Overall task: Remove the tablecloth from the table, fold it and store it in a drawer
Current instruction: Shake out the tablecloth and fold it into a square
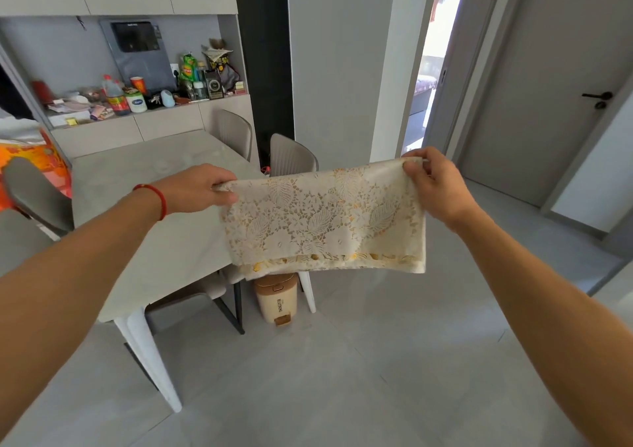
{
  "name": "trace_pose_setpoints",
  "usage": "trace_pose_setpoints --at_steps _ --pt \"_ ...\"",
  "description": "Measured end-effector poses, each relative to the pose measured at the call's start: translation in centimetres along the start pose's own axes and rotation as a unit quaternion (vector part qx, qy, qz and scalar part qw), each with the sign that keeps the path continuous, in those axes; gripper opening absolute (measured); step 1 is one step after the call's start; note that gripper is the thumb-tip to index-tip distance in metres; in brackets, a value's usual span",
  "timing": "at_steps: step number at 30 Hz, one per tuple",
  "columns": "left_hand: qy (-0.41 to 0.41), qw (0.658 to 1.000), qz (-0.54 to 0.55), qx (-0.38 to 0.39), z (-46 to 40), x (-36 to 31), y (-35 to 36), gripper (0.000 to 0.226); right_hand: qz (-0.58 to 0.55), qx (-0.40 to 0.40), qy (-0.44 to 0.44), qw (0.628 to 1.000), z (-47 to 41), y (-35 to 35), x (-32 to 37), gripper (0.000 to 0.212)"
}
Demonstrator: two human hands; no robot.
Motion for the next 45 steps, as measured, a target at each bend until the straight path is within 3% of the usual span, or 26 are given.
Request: trace_pose_setpoints --at_steps 5,8,12,15,17,20,24,25,26,27,29,32,36,38,40,42,45 --pt "-0.033 0.990 0.072 0.115 0.1 0.0 0.8 0.013 -0.070 0.006 -0.041 0.997 0.5 -0.6 2.3 0.019" --pt "-0.041 0.967 0.156 0.196 0.1 -2.6 7.5 0.048 -0.061 0.067 -0.074 0.993 0.8 0.7 5.0 0.018" --pt "-0.065 0.915 0.305 0.255 0.2 -3.5 17.5 0.050 -0.007 0.163 -0.122 0.979 2.0 3.5 6.8 0.018" --pt "-0.056 0.884 0.388 0.256 0.2 -2.9 18.6 0.046 -0.140 0.205 -0.041 0.968 1.7 2.7 4.5 0.032" --pt "-0.036 0.867 0.417 0.270 0.0 -2.8 17.7 0.047 -0.320 0.220 0.070 0.919 1.6 2.1 0.4 0.049" --pt "-0.043 0.840 0.466 0.274 0.0 -1.8 16.9 0.070 -0.481 0.287 0.200 0.804 6.7 6.7 -5.3 0.079" --pt "-0.155 0.795 0.530 0.251 0.3 1.8 19.9 0.088 -0.674 0.356 0.212 0.611 16.9 16.1 -5.4 0.107" --pt "-0.190 0.787 0.535 0.241 0.6 2.8 20.9 0.087 -0.698 0.349 0.214 0.588 17.7 17.2 -5.0 0.112" --pt "-0.218 0.782 0.535 0.232 1.1 3.6 21.7 0.081 -0.703 0.339 0.218 0.586 17.9 17.8 -4.6 0.113" --pt "-0.236 0.778 0.537 0.225 1.4 4.2 22.4 0.071 -0.687 0.334 0.211 0.610 17.6 17.9 -4.4 0.107" --pt "-0.258 0.763 0.557 0.205 2.0 4.8 23.5 0.054 -0.617 0.323 0.204 0.688 16.4 17.8 -4.8 0.085" --pt "-0.245 0.728 0.617 0.170 2.7 4.9 24.6 0.057 -0.531 0.308 0.214 0.760 15.9 17.5 -5.9 0.059" --pt "-0.211 0.709 0.657 0.148 3.2 4.6 25.3 0.058 -0.377 0.337 0.218 0.835 16.3 17.7 -6.4 0.050" --pt "-0.198 0.704 0.669 0.133 3.3 4.3 25.1 0.060 -0.366 0.318 0.224 0.846 15.5 17.3 -6.5 0.047" --pt "-0.181 0.700 0.682 0.115 3.2 4.0 25.0 0.059 -0.413 0.287 0.252 0.827 14.8 17.0 -6.8 0.048" --pt "-0.172 0.710 0.677 0.088 3.0 3.8 24.8 0.055 -0.434 0.293 0.271 0.808 15.0 17.1 -6.7 0.048" --pt "-0.159 0.727 0.661 0.091 3.1 3.2 24.6 0.051 -0.409 0.316 0.262 0.815 15.6 17.6 -6.6 0.047"
Point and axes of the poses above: each hand's wrist, its own z-axis away from the middle knuckle, its own y-axis out of the palm, x = y × z, the point moved 8 cm from there along -z, towards the middle knuckle, and after that the axes turned 13 degrees about z, right-handed, at the moved point
